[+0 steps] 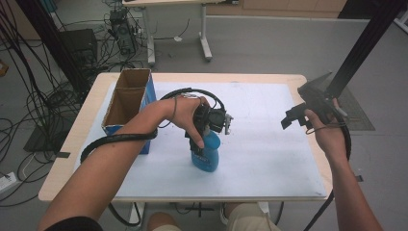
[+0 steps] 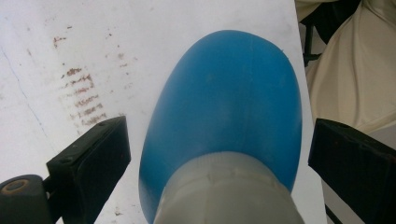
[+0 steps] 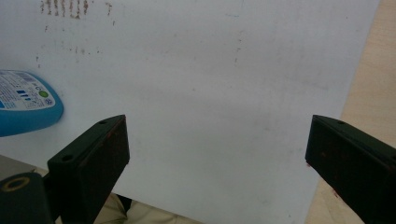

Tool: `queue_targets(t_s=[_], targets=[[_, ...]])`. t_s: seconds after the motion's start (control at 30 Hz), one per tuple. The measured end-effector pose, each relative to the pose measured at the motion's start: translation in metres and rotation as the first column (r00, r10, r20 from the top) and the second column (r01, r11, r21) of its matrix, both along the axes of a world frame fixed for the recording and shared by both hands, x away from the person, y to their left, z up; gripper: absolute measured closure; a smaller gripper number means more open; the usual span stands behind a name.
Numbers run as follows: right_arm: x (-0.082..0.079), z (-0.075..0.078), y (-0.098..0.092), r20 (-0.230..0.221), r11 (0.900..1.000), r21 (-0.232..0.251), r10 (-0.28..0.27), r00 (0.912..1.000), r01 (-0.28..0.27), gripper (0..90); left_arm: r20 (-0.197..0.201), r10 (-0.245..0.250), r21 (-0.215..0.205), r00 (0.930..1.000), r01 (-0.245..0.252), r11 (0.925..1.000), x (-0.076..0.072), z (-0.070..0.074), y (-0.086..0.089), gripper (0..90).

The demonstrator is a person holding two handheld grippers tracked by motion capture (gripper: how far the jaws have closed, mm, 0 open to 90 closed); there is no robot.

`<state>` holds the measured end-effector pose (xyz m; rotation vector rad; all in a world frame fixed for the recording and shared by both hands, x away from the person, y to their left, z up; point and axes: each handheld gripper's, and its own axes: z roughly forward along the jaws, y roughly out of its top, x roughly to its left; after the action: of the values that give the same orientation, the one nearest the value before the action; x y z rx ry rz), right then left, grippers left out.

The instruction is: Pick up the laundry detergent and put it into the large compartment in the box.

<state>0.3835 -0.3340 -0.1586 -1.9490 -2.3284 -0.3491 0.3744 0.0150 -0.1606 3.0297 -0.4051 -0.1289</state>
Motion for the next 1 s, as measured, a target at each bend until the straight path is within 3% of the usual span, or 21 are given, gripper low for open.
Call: queue_targets(t_s=[1.0], targets=[[0.0003, 0.0007, 0.0017, 0.001, 1.0, -0.003, 0.003, 1.0, -0.003, 6.1, 0.001, -0.002, -0.001, 1.0, 0.002, 1.0, -0.0012, -0.0006, 0.0007, 6.3]])
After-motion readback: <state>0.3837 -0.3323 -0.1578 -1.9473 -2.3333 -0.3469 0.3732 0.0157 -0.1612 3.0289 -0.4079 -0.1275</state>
